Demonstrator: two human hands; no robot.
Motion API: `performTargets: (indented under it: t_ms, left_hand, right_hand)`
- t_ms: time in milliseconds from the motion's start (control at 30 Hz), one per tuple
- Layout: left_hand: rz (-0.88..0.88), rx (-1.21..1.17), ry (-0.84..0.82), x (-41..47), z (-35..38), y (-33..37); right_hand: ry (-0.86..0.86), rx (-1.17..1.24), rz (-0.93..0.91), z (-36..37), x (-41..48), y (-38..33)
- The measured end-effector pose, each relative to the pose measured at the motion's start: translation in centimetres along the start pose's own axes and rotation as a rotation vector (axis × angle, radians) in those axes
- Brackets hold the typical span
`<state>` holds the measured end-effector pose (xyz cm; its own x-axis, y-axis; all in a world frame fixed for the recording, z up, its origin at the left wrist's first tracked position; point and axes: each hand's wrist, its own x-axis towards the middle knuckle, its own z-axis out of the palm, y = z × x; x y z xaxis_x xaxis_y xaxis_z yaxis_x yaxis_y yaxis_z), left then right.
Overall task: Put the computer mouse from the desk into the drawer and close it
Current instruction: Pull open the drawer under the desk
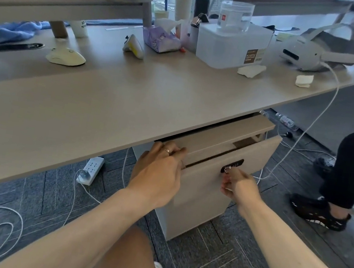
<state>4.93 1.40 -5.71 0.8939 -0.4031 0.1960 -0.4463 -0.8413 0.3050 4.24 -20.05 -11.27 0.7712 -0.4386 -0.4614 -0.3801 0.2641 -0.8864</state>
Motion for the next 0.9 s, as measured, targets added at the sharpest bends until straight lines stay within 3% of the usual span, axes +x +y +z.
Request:
performTargets:
  t_ms: [433, 900]
  left_hand:
    - [-0.031, 0.063, -0.103, -1.5, -0.4, 1.6]
    - [-0.094, 0.132, -0.214, -1.8, -0.9, 3.2]
  right_hand:
    - [0.083, -0.051, -0.053, -8.0, -6.8, 3.3]
    - [0.099, -0.03, -0.044, -10.9, -8.6, 4.9]
